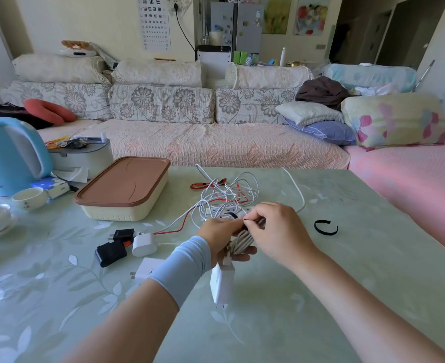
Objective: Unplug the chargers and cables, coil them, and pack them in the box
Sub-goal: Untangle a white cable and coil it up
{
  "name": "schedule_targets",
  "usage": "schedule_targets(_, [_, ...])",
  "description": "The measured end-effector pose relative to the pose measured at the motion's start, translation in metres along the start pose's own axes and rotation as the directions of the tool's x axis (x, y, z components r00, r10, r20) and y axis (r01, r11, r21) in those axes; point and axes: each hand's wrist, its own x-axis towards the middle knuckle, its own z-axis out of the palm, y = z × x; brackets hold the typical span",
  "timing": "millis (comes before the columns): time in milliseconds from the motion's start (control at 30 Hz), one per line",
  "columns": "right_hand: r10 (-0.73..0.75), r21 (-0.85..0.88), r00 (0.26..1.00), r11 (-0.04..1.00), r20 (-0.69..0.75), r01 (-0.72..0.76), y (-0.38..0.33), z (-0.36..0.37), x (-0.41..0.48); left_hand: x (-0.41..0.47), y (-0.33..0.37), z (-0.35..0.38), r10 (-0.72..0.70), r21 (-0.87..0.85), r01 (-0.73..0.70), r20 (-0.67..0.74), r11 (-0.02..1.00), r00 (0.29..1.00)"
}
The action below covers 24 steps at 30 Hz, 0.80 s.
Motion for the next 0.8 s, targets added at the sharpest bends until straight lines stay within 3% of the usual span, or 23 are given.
schedule_targets(133, [-0.040,0.052,0.999,0.998,-0.037,0.042,0.002,0.001,0.001,0.005,-0.003,0.008,0.109,0.190,-0.074,-0.180,0.979,0.978])
schedule_targets(400, [-0.011,0.159,0.992,0.987,0.126,-0.009,0.008,-0.009,0.007,0.010,-0.007,0.021,0.207,0.195,-0.151,-0.313,0.969,0.927])
schedule_targets(533, [0.037,0.228,0.980,0.970,0.196,-0.082,0.014,-0.017,0.008,0.008,-0.005,0.024,0.248,0.284,-0.157,-0.321,0.946,0.914])
schedule_targets(667, [0.148,0.353,0.963,0.908,0.227,-0.223,0.023,-0.024,0.012,0.006,-0.004,0.025,0.388,0.338,-0.291,-0.270,0.895,0.881])
schedule_targets(800, [0.243,0.400,0.873,0.814,0.423,-0.421,0.029,-0.032,0.008,0.012,-0.005,0.019,0.464,0.438,-0.355,-0.170,0.826,0.869])
